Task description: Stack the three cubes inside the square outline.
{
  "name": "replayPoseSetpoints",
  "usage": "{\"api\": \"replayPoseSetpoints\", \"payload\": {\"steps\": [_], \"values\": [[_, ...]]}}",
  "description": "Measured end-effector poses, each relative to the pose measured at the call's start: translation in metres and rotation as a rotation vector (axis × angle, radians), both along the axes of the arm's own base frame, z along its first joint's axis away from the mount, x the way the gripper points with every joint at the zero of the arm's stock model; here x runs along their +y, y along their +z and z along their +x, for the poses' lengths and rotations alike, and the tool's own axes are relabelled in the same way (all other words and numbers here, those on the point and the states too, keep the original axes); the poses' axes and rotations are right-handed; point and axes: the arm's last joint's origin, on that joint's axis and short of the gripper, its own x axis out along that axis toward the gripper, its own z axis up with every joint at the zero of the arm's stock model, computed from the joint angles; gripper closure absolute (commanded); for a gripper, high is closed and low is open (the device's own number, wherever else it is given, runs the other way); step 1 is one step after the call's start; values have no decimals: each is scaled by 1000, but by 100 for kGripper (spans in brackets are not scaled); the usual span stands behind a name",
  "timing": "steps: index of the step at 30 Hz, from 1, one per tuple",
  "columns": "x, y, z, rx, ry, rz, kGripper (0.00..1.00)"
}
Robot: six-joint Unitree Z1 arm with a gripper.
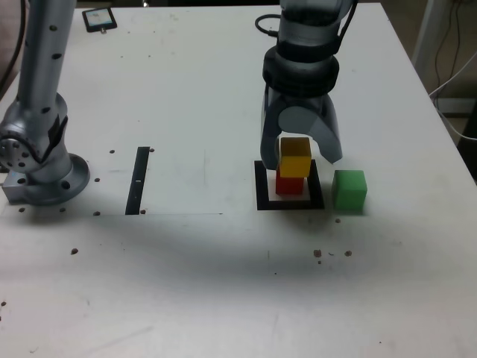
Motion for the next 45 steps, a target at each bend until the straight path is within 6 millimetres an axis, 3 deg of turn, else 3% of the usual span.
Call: {"api": "replayPoseSetpoints", "payload": {"steps": [4, 12, 22, 27, 31, 36, 45], "values": [[-1, 10, -6, -26, -12, 21, 0], [-13, 57, -45, -71, -49, 38, 0], [-70, 83, -50, -181, -82, 14, 0], [-91, 78, -40, -205, -70, 1, 0], [-106, 61, -22, -175, -97, -22, 0], [-116, 56, -7, -161, -144, -35, 0], [-119, 22, 14, -75, -159, -18, 0]]}}
